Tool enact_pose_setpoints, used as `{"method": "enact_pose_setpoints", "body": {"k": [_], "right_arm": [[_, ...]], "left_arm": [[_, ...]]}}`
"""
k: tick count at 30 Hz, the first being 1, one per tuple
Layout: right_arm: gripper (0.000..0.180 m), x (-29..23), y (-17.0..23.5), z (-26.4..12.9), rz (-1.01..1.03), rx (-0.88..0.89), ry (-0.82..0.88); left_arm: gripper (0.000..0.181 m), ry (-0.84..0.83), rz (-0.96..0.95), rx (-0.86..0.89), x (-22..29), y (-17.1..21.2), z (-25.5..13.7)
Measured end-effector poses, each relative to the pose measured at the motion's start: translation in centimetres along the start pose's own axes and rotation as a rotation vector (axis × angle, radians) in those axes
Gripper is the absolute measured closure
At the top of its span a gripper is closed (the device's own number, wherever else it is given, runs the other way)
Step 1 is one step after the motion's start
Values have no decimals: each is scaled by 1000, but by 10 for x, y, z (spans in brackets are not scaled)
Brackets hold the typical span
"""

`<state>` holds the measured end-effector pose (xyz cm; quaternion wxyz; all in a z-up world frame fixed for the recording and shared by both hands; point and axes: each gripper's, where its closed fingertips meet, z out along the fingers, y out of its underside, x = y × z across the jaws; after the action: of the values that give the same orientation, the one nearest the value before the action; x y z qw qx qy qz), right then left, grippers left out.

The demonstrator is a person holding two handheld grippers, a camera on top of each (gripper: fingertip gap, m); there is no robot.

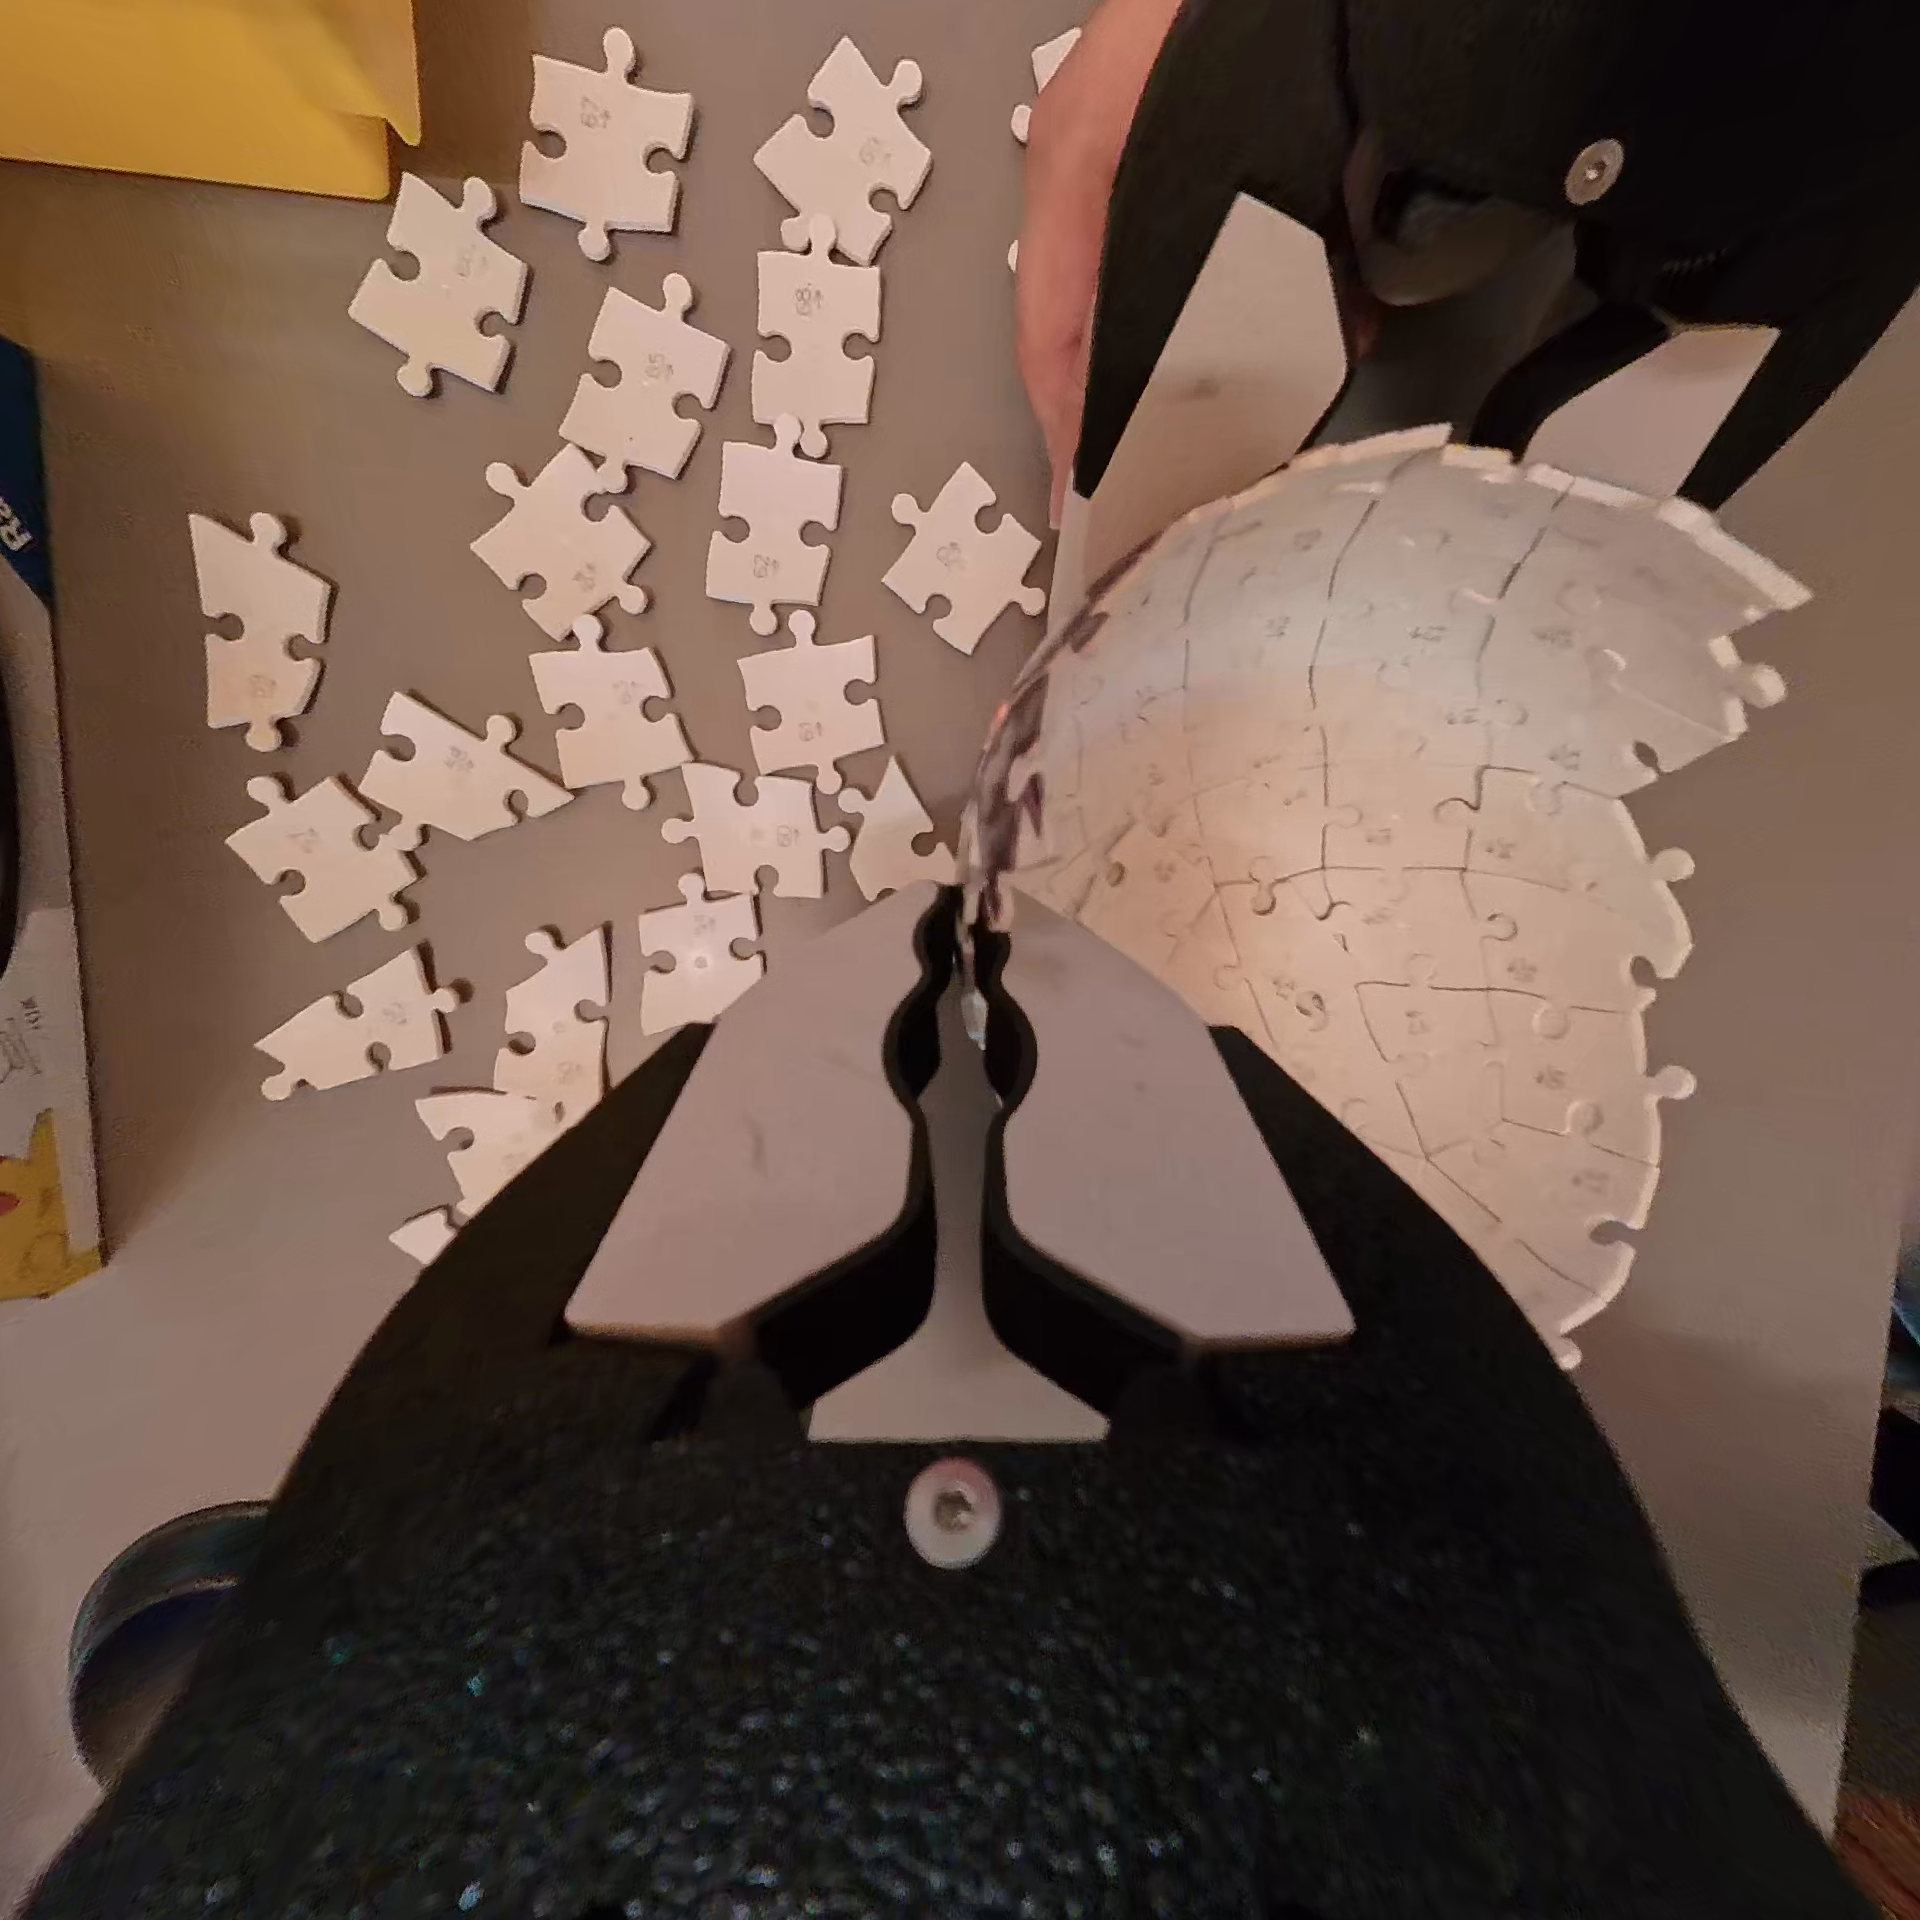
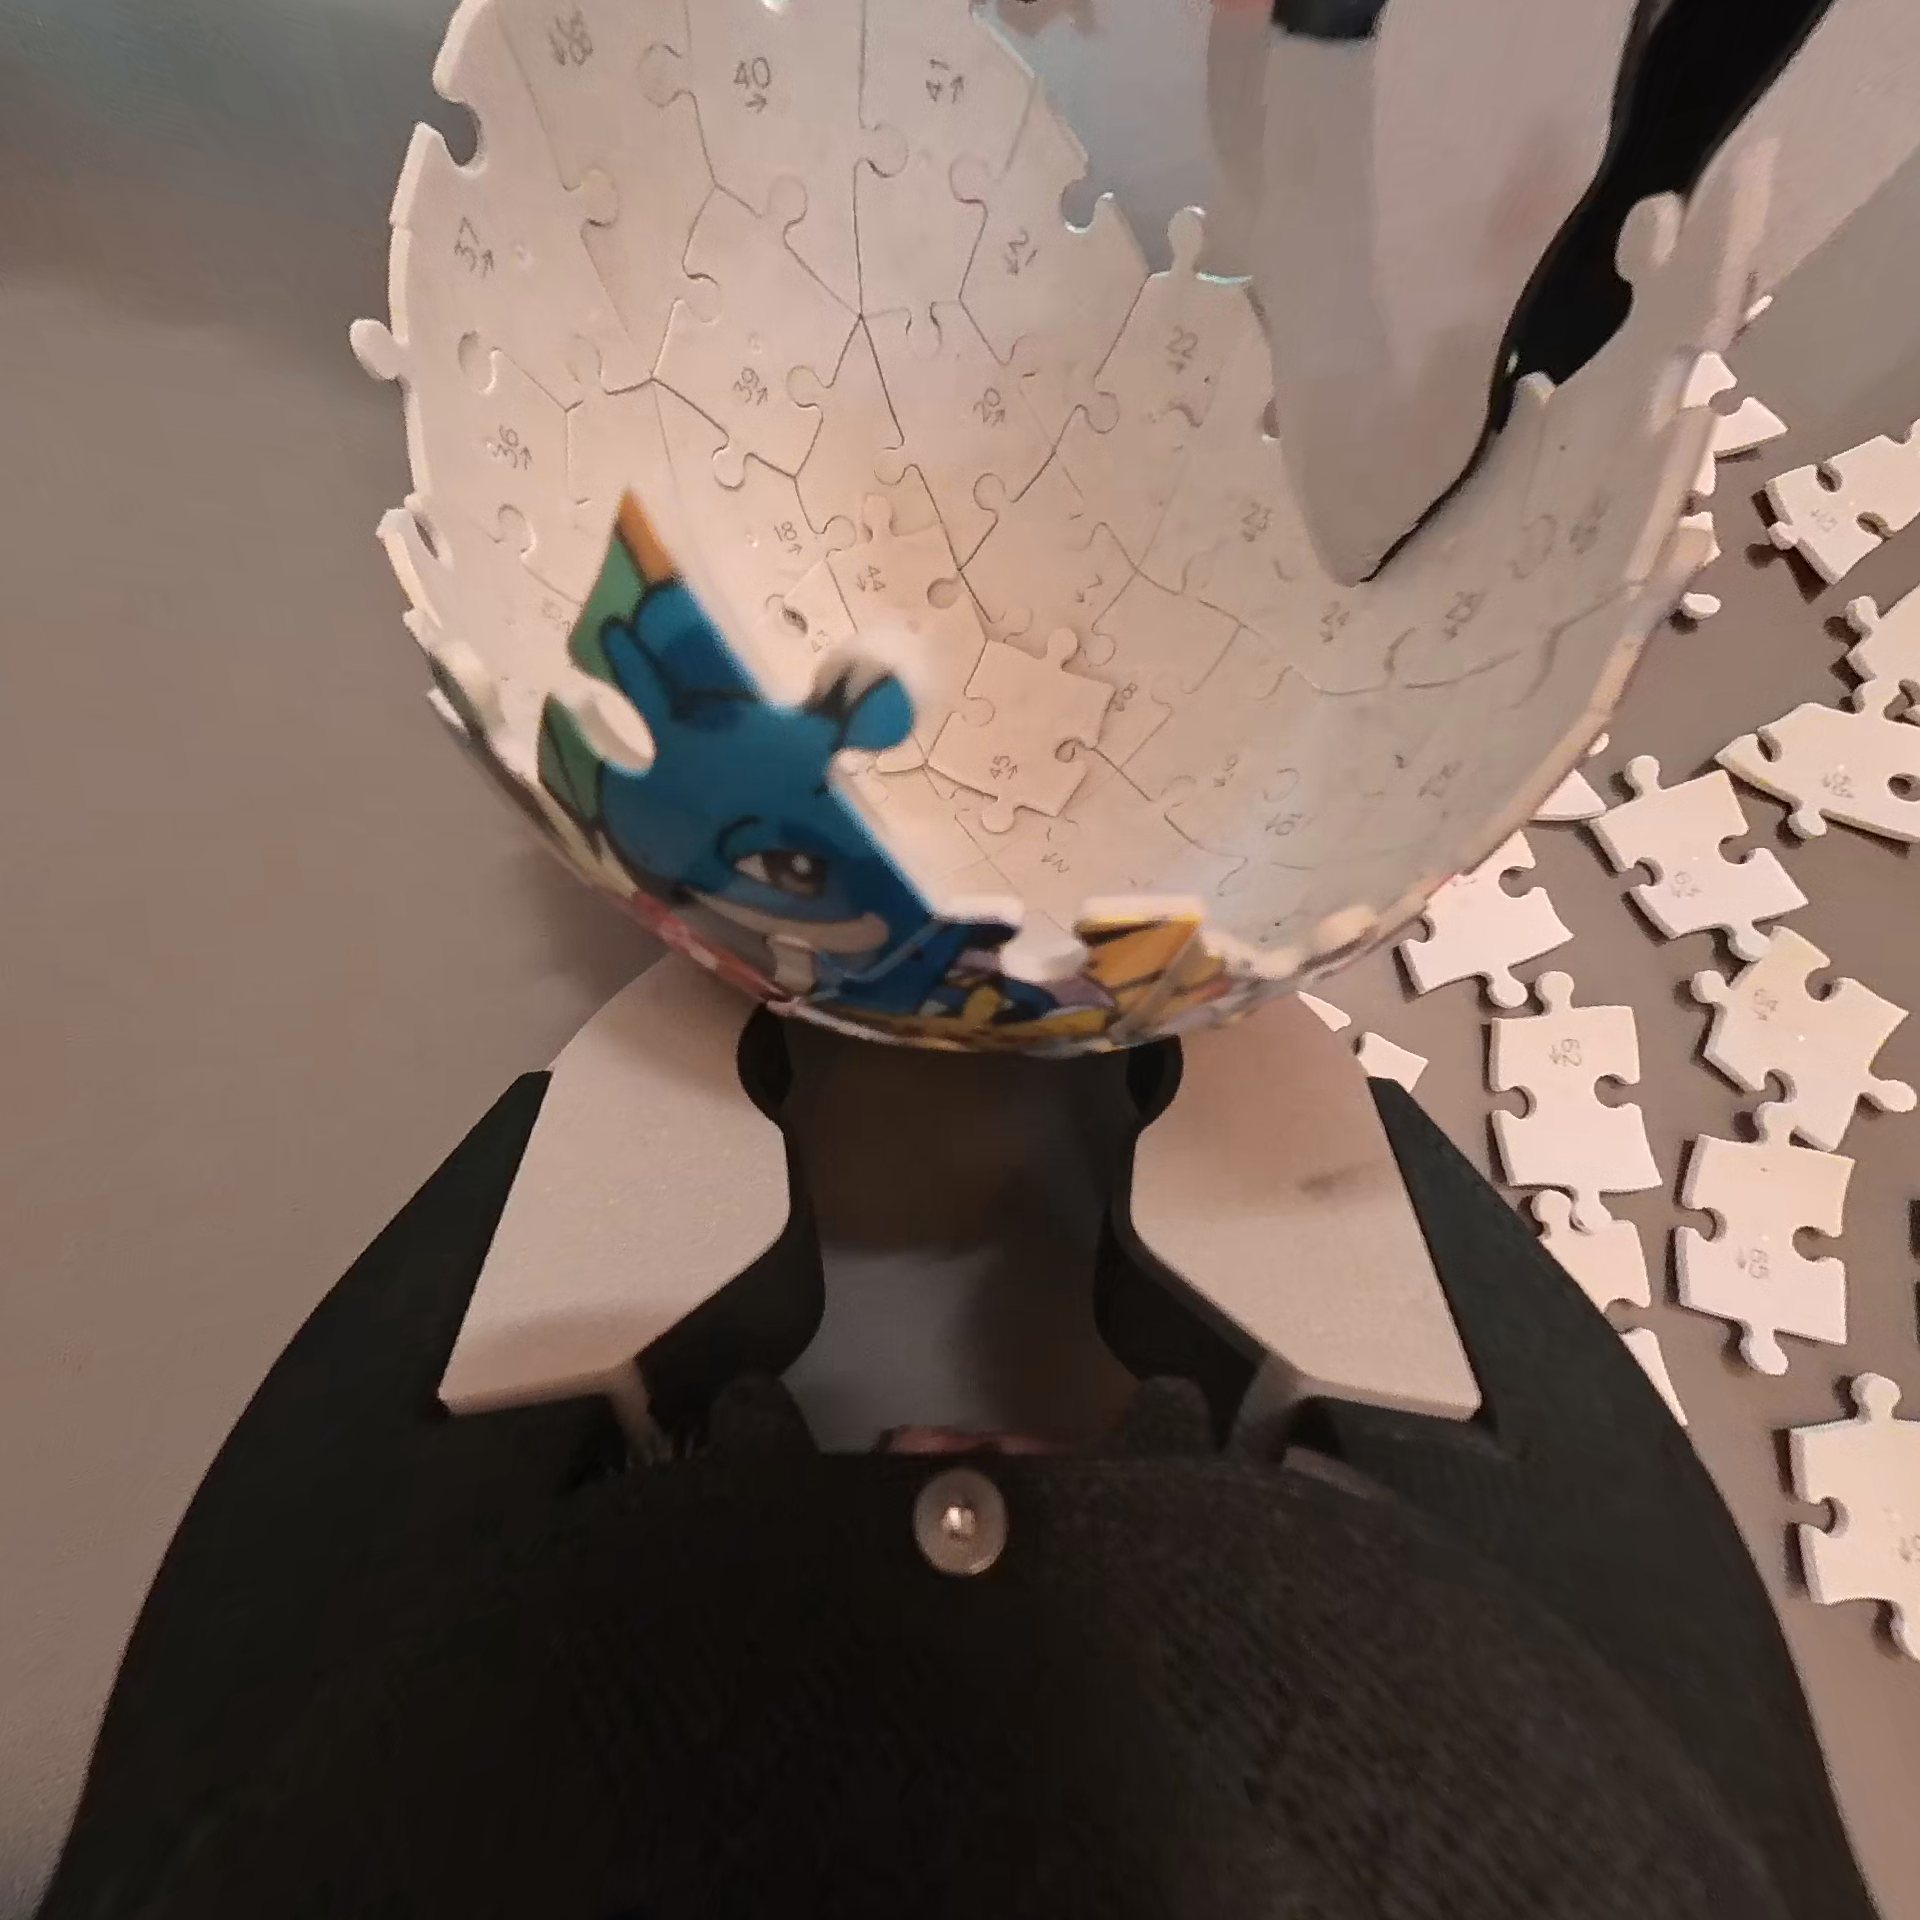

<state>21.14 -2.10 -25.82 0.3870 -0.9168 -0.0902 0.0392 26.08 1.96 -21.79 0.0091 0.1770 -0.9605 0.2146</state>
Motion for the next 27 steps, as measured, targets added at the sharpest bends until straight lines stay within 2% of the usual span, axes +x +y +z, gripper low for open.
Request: {"method": "enact_pose_setpoints", "body": {"k": [1,4,12,16,27], "right_arm": [[116,0,0,0,-1,0,-1],[117,0,0,0,-3,0,-3],[117,0,0,0,-4,1,-4],[117,0,0,0,-4,1,-4],[117,0,0,0,-5,1,-1]], "left_arm": [[179,10,-6,-1,0,0,0],[180,24,-13,0,-1,-2,-1],[152,61,-45,31,1,-3,-8],[153,43,-66,96,-3,-5,-22],[156,-63,-76,107,-3,6,-33]]}}
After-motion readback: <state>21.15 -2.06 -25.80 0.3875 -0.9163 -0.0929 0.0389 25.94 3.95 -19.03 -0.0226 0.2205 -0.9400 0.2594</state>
